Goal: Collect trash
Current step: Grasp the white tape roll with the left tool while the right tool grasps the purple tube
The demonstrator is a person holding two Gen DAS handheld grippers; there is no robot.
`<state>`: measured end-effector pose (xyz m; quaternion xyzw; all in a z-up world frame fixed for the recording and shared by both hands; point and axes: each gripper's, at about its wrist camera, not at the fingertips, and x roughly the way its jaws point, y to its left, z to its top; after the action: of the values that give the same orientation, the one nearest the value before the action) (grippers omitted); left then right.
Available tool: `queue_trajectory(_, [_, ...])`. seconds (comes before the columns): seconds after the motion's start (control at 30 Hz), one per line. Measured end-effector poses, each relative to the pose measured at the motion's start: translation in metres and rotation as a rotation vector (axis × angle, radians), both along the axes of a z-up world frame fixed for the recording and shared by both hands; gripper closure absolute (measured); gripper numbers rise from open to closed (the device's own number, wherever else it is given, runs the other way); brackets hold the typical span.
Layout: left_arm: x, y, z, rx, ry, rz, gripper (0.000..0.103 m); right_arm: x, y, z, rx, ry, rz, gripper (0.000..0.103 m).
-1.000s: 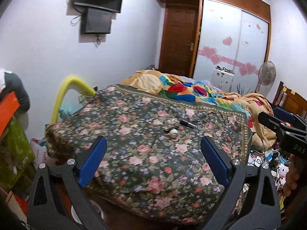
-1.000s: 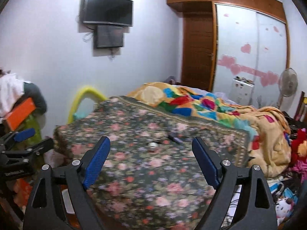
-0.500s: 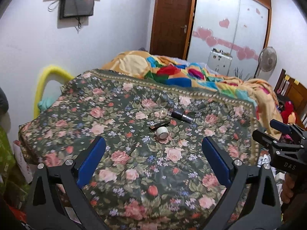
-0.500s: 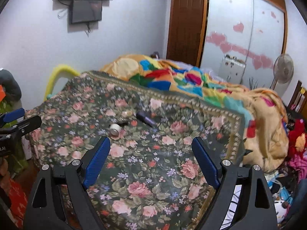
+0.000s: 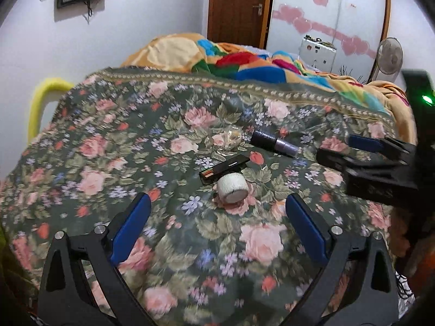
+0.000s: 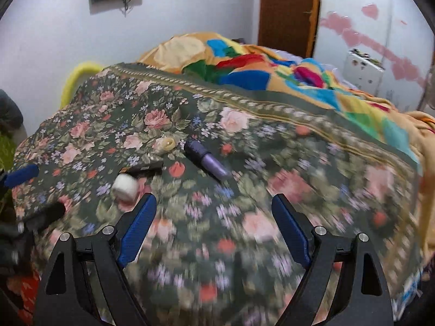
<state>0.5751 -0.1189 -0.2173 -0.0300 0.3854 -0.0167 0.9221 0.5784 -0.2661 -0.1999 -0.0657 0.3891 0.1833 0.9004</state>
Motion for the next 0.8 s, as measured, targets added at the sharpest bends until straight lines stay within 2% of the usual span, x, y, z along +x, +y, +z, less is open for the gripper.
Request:
queue_trajectory(0.07, [0.012, 0.0, -0.011, -0.019, 0.022, -0.008, 0.012, 0.022, 0.011, -0.013, -0.009, 0.023, 0.022, 0.036])
queue_trajectory(0.2, [0.036, 0.0, -0.033, -0.054, 0.066, -0.013, 0.024, 0.06, 0.029, -0.041, -0.051, 0.074, 0.055, 0.043])
queue_trajectory(0.23, [0.041, -0.001, -0.039, -0.057, 0.075, -0.017, 0.027, 0.066, 0.032, -0.046, -0.064, 0.083, 0.058, 0.05])
queue_trajectory(0.33, [0.052, -0.003, -0.049, -0.066, 0.094, -0.025, 0.036, 0.082, 0.04, -0.062, -0.074, 0.122, 0.082, 0.053])
queue_trajectory(0.47, [0.06, -0.008, -0.059, -0.075, 0.118, -0.032, 0.044, 0.087, 0.046, -0.066, -0.078, 0.116, 0.087, 0.059])
queue_trajectory(0.53, [0.062, -0.011, -0.064, -0.078, 0.134, -0.037, 0.06, 0.086, 0.048, -0.066, -0.068, 0.113, 0.088, 0.065])
queue_trajectory(0.57, [0.063, -0.012, -0.066, -0.075, 0.142, -0.04, 0.064, 0.084, 0.048, -0.065, -0.078, 0.106, 0.087, 0.067])
queue_trajectory(0.6, [0.062, -0.014, -0.067, -0.066, 0.145, -0.042, 0.064, 0.08, 0.049, -0.065, -0.086, 0.1, 0.088, 0.069])
queue_trajectory(0.63, [0.061, -0.015, -0.067, -0.058, 0.136, -0.039, 0.064, 0.076, 0.047, -0.064, -0.075, 0.107, 0.093, 0.078])
queue_trajectory(0.67, [0.058, -0.017, -0.067, -0.056, 0.134, -0.045, 0.064, 0.074, 0.045, -0.063, -0.061, 0.119, 0.095, 0.081])
queue_trajectory(0.8, [0.047, -0.021, -0.063, -0.044, 0.158, -0.073, 0.065, 0.057, 0.033, -0.062, -0.027, 0.163, 0.075, 0.081])
